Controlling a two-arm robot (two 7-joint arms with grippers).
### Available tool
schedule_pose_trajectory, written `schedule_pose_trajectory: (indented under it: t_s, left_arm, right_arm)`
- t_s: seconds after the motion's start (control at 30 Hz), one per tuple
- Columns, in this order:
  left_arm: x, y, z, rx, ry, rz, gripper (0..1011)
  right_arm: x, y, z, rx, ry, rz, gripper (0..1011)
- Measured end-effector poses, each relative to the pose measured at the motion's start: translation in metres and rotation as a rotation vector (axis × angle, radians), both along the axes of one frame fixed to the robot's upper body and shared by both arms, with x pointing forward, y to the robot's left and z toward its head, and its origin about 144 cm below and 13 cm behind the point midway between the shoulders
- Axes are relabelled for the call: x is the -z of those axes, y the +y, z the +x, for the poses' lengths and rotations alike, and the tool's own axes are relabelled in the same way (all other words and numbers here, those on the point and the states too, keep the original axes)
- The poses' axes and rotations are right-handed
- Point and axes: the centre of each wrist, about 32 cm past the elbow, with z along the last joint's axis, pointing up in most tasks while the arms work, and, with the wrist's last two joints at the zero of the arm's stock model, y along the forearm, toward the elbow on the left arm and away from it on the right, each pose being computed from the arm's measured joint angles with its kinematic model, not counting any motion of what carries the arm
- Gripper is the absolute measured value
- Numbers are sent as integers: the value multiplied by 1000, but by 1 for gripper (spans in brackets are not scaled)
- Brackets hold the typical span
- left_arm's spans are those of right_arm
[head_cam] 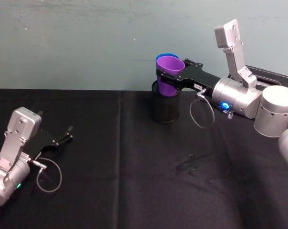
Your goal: Pick up one cup with a gripper and tap it against the other cup.
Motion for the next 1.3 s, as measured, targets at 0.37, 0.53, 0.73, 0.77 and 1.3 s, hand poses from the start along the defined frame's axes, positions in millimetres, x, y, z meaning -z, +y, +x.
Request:
schedule_pose_trajectory:
  t_s: [0.37,0.53,0.73,0.77,1.3]
  left_arm:
    - [0,0,0,0,0,0,1011]
    - [0,0,0,0,0,0,1011]
    - [0,0,0,0,0,0,1011]
    - [0,0,0,0,0,0,1011]
    - [0,0,0,0,0,0,1011]
  right_arm:
    - [-9,1,6,13,-17,10,724]
    - [-12,1,8,16,-25,10,724]
    - [-14,3,12,13,-31,7,724]
    - [-14,3,13,13,-32,6,724]
    - [-15,6,18,15,-45,-14,724]
